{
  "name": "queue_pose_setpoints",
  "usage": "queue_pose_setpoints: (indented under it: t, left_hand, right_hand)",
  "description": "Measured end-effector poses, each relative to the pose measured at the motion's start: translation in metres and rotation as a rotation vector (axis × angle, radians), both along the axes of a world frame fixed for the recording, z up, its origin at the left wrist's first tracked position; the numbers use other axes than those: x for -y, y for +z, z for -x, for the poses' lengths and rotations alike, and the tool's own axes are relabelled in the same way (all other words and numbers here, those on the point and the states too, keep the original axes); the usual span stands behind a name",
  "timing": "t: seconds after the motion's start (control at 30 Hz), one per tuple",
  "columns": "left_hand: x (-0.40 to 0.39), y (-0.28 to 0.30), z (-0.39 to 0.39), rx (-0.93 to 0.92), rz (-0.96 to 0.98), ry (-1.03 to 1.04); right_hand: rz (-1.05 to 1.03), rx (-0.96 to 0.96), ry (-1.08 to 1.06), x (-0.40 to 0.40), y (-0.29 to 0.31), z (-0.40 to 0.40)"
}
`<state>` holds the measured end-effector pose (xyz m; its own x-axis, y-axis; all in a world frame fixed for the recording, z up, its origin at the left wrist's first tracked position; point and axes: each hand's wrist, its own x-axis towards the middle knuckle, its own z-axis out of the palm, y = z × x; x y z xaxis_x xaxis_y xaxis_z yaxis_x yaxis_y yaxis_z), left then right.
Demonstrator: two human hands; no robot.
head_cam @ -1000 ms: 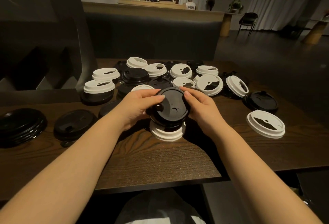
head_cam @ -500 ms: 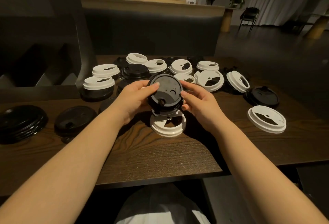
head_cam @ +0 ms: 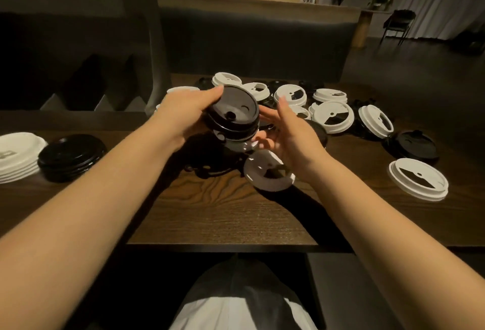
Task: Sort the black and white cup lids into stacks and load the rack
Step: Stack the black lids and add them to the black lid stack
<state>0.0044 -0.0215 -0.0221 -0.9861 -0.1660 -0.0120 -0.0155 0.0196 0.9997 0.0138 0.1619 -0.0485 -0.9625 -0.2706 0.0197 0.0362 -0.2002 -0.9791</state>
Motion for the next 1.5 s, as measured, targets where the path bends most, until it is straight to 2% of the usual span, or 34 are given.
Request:
queue_pose_setpoints:
  t: [0.13,0.27,0.4,0.5,0.63,0.77,0.87,1.0,1.13,1.33,1.5]
  left_hand:
    - [0.039,0.001,-0.01,0.037,0.143,0.194]
    - [0.069,-0.008,-0.026,0.065,0.358,0.308]
    - [0.094,-0.011,-0.035,0.108,0.393,0.378]
    - [0.112,-0.017,-0.035,0.14,0.309,0.418]
    - [0.121,-0.027,-0.035,0.18,0.293,0.432]
    - [0.12,-0.034,-0.03,0.204,0.293,0.398]
    - [0.118,-0.04,-0.027,0.229,0.341,0.376]
    - [0.112,-0.046,-0.026,0.268,0.377,0.372]
    - [0.107,-0.052,-0.03,0.213,0.406,0.376]
    - [0.095,-0.062,-0.041,0.077,0.632,0.322]
    - [0.097,-0.065,-0.039,0.06,0.675,0.319]
  right_hand:
    - [-0.05,0.032,0.097,0.041,0.008,-0.007]
    - [-0.252,-0.017,0.121,0.085,0.003,-0.014]
    - [-0.313,-0.036,0.144,0.117,-0.005,-0.016]
    - [-0.374,-0.049,0.142,0.131,-0.01,-0.019]
    - [-0.446,-0.105,0.156,0.137,-0.017,-0.023]
    - [-0.503,-0.269,0.159,0.13,-0.026,-0.027]
    - [-0.625,-0.356,0.11,0.134,-0.035,-0.026]
    - [-0.7,-0.381,0.116,0.129,-0.039,-0.02]
    - [-0.721,-0.448,0.097,0.132,-0.041,-0.019]
    - [-0.771,-0.369,0.066,0.125,-0.047,-0.015]
    - [-0.777,-0.341,0.082,0.119,-0.041,-0.02]
